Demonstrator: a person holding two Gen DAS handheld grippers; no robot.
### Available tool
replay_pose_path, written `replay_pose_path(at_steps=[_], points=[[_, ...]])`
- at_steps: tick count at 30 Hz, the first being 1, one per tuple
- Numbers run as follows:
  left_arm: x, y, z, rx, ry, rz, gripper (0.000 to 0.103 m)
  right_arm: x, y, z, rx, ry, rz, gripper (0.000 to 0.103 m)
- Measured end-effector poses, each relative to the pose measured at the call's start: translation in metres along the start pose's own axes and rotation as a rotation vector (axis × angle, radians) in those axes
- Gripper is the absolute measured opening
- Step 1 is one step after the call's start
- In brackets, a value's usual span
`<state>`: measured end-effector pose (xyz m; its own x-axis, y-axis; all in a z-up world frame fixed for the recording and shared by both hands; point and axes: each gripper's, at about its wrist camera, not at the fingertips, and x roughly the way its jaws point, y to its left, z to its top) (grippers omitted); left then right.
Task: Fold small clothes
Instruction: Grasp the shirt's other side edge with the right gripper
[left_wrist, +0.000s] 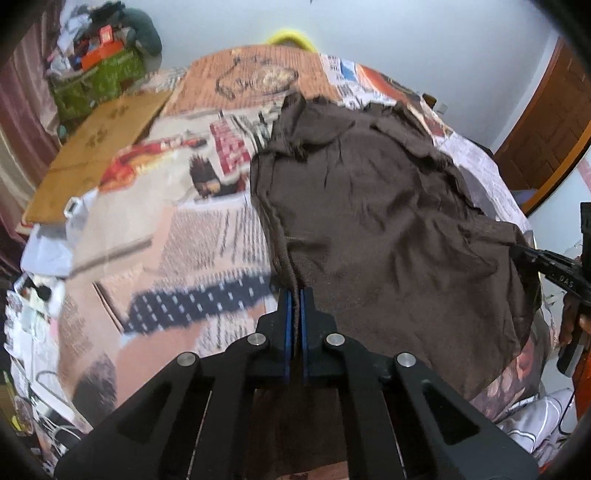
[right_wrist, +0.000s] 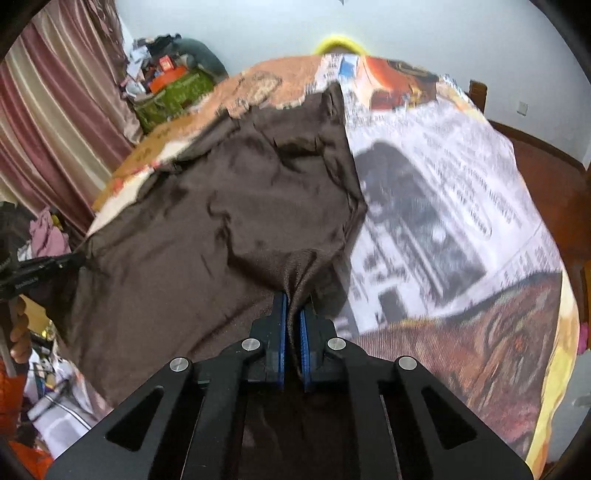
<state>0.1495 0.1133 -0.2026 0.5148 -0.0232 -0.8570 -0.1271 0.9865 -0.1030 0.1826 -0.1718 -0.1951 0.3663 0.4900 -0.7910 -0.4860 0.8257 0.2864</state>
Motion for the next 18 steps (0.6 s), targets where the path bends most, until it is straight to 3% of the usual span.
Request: replay_pose_path(at_steps=[10,18], points=[[-0.019,-0.005,0.049,0.048,-0.128,0.028,0.003,-0.020,0.009,0.042,-0.008,-0.122,0.050,0.005],[-0.010,0.001,0.101,0.040,-0.196,0.029,0.003,-0.019,0.001,0.082,-0.009,-0.190,0.058,0.005]])
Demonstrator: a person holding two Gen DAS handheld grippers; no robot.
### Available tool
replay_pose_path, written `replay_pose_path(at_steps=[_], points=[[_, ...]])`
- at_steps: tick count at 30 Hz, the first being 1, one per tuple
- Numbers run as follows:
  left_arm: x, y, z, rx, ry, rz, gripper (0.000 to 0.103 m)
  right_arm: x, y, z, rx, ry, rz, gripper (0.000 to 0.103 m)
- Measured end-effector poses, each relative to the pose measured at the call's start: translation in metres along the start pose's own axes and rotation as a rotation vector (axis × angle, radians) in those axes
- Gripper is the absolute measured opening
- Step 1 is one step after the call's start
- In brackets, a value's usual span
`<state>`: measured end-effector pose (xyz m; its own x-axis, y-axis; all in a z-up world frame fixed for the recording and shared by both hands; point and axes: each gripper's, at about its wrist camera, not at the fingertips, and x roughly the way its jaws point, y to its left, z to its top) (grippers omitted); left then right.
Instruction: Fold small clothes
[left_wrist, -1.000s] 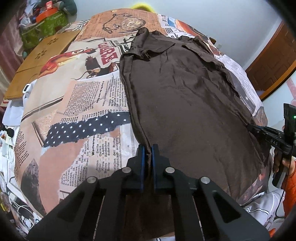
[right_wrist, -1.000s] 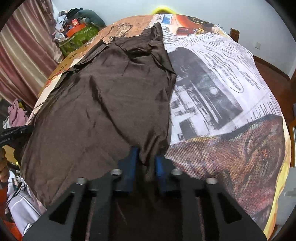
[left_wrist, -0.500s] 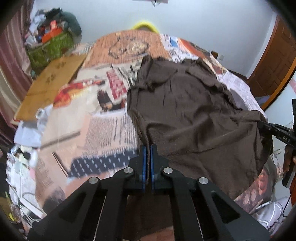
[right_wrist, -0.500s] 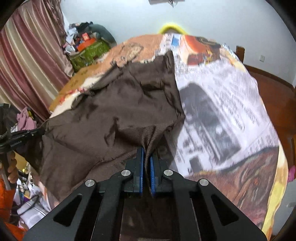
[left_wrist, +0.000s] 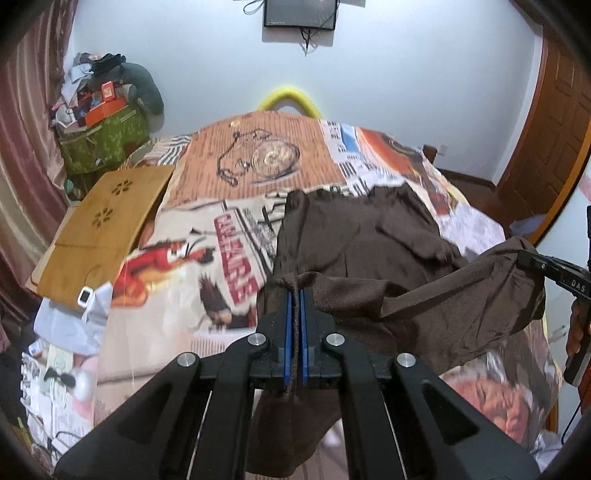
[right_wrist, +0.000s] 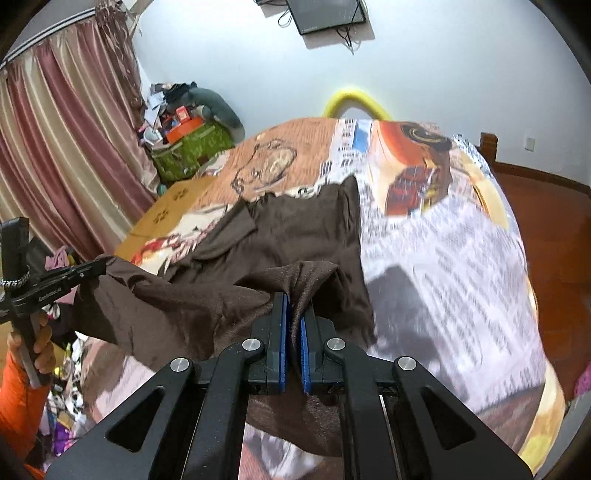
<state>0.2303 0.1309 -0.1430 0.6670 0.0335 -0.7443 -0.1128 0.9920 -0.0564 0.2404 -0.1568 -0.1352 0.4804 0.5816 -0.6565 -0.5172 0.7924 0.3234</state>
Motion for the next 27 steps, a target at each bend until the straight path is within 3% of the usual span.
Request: replay_pose_path(at_steps=[10,15,23,27], points=[[0.069,0.010,0.065,-0.008,-0.008,-0.002,0.003,0.040,-0.017,0.047,-0.022,-0.041,-0.031,0.005],[0.123,0.021,0.086,-0.044,0.049,-0.020,0.003,0.080,-0.036,0.071,0.008,-0.033,-0.047,0.005],[0.197,0.032,0.079,-0.020,0.152,0.033,0.003,0.132,-0.063,0.080,0.035,0.010,-0.120,0.006],[0.212,0.037,0.068,-0.024,0.198,0.044,0.013,0.144,-0.072,0.073,0.047,0.053,-0.130,0.006]])
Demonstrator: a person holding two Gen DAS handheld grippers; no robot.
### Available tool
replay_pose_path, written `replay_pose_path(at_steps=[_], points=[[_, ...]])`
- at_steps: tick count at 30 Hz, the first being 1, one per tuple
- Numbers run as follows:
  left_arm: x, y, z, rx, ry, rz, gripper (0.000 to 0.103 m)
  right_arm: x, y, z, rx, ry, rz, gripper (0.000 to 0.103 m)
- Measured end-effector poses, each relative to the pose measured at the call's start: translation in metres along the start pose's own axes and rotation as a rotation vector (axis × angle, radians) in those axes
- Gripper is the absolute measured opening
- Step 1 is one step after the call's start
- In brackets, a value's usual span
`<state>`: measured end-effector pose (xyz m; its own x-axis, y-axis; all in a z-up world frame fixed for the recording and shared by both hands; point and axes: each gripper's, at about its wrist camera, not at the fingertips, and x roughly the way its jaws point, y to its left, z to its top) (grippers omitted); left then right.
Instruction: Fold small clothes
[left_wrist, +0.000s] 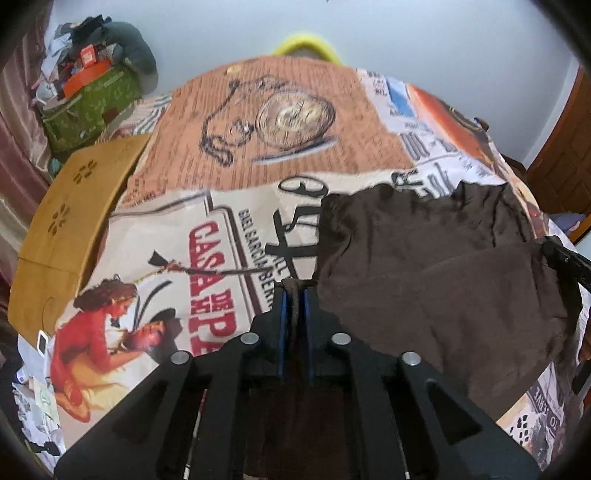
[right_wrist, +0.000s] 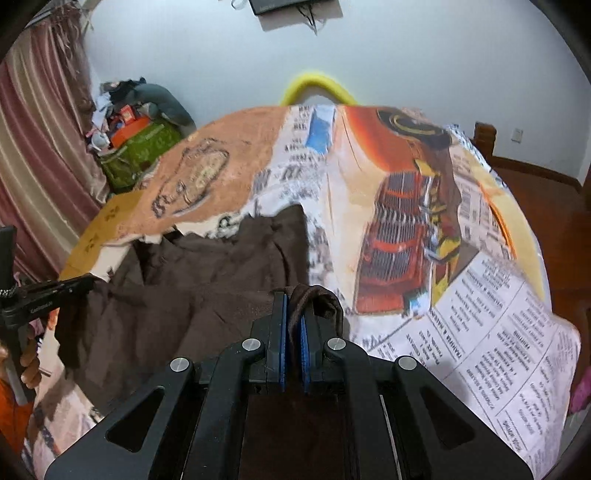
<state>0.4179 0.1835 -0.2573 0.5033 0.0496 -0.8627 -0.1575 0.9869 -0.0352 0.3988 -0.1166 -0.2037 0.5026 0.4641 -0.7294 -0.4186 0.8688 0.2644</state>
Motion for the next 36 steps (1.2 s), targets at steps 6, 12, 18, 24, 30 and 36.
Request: replay_pose_path(at_steps=[6,12,18,24,30,36], points=[[-0.022,0.005,-0.006,0.007,-0.022,0.002,0.039,-0.011,-0.005,-0.007,0.005,0.051,-0.005,0.030],[-0.063,0.000,-0.025,0.108,-0.078,0.057,0.071,-0.054,-0.004,-0.012,-0.006,-0.009,-0.027,0.056],[-0.076,-0.001,-0.035,0.144,-0.052,0.112,0.092,-0.078,0.008,-0.038,-0.033,0.018,-0.017,0.060],[-0.066,-0.010,0.001,0.135,-0.061,0.072,0.100,-0.081,0.012,-0.063,-0.030,0.035,-0.032,0.067],[0.005,-0.036,0.036,0.209,0.081,0.040,0.100,-0.060,0.006,-0.068,-0.028,0.078,-0.072,0.069],[0.052,-0.047,0.061,0.212,0.128,0.032,0.078,-0.046,-0.002,-0.066,-0.016,0.082,-0.074,0.069]])
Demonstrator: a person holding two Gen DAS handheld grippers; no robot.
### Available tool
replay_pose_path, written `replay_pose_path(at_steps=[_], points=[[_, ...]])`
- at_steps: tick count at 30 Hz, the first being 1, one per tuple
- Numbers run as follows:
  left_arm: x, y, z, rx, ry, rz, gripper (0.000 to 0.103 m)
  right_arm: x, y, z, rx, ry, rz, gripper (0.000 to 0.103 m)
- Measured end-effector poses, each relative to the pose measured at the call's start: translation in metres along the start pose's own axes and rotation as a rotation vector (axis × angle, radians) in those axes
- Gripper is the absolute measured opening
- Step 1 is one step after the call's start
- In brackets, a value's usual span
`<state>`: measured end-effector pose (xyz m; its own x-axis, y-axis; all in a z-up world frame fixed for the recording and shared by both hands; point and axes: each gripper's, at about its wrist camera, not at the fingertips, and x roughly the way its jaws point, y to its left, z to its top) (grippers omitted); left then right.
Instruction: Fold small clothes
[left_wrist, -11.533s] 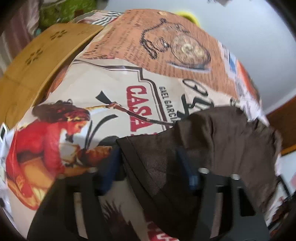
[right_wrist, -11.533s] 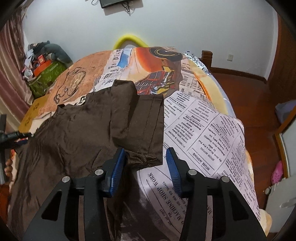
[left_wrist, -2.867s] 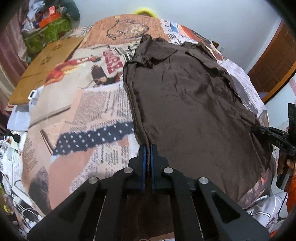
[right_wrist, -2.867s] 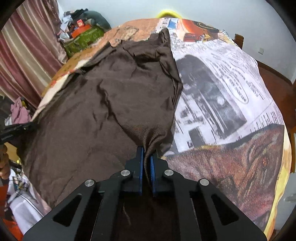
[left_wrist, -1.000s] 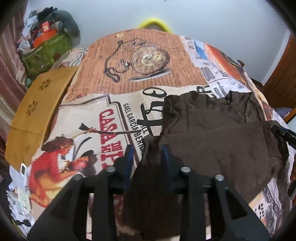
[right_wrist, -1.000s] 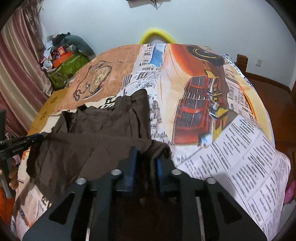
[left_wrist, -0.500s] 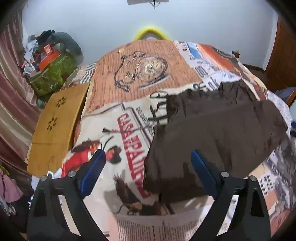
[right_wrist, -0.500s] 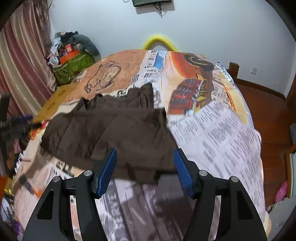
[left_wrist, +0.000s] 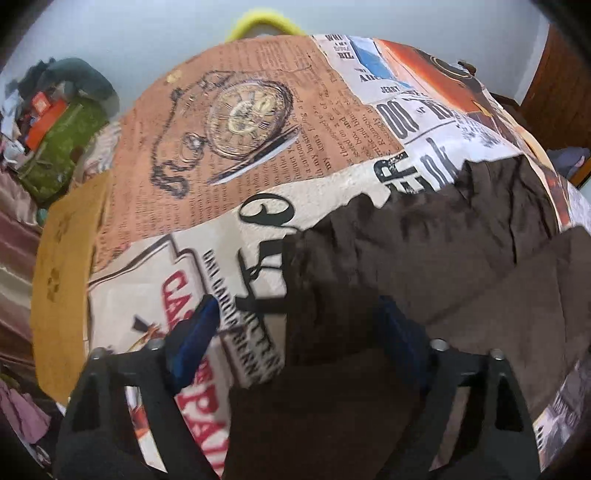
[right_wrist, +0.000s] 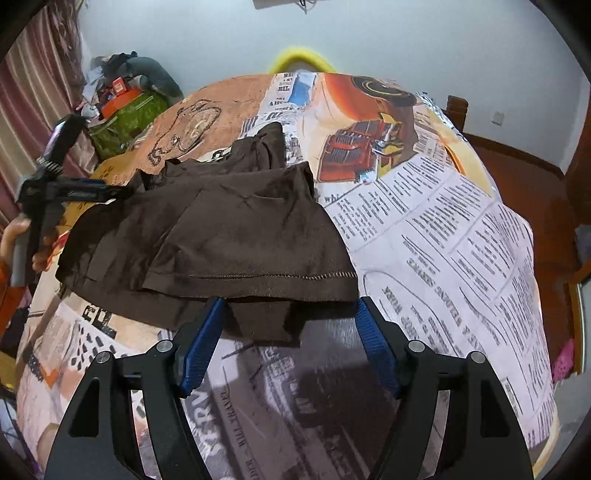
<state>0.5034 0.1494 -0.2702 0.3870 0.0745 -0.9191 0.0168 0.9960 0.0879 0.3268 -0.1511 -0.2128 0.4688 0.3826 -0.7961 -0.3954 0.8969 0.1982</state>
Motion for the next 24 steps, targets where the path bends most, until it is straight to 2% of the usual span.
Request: replay_pose_path(at_steps=[1,3,4,6,7,8,12,14,16,19,24], points=[[0.005,0.001,0.003,-0.007,0.008,-0.008,0.075,0.002,0.001,0.002,-0.017,-0.008,0.001,0.069],[0.014,0.003,0.008,-0.015,0.027,-0.013,0.054,0.006,0.006,0.005,-0.058,-0.001,0.000,0.069],[0.020,0.003,0.010,-0.020,0.040,-0.017,0.048,0.008,0.008,0.006,-0.078,0.001,-0.004,0.069],[0.025,0.007,0.008,-0.045,0.048,-0.049,0.021,0.011,0.011,0.008,-0.112,0.001,-0.011,0.069],[0.026,0.009,0.007,-0.054,0.050,-0.060,0.013,0.013,0.013,0.009,-0.130,0.005,-0.013,0.069],[0.027,0.010,0.005,-0.055,0.052,-0.060,0.010,0.015,0.013,0.011,-0.143,0.006,-0.013,0.069],[0.022,0.017,-0.009,-0.032,0.069,-0.033,0.009,0.018,0.004,0.019,-0.132,0.012,0.008,0.068],[0.016,0.021,-0.020,-0.028,0.090,-0.033,0.008,0.016,-0.003,0.024,-0.108,0.003,-0.012,0.068],[0.011,0.020,-0.033,-0.004,0.106,-0.002,0.008,0.012,-0.008,0.028,-0.088,-0.007,-0.023,0.068],[-0.005,0.018,-0.057,0.017,0.109,0.041,0.008,0.001,-0.014,0.032,-0.043,-0.029,-0.050,0.069],[-0.038,0.018,-0.089,0.027,0.109,0.052,0.007,-0.020,-0.010,0.025,-0.023,-0.043,-0.018,0.069]])
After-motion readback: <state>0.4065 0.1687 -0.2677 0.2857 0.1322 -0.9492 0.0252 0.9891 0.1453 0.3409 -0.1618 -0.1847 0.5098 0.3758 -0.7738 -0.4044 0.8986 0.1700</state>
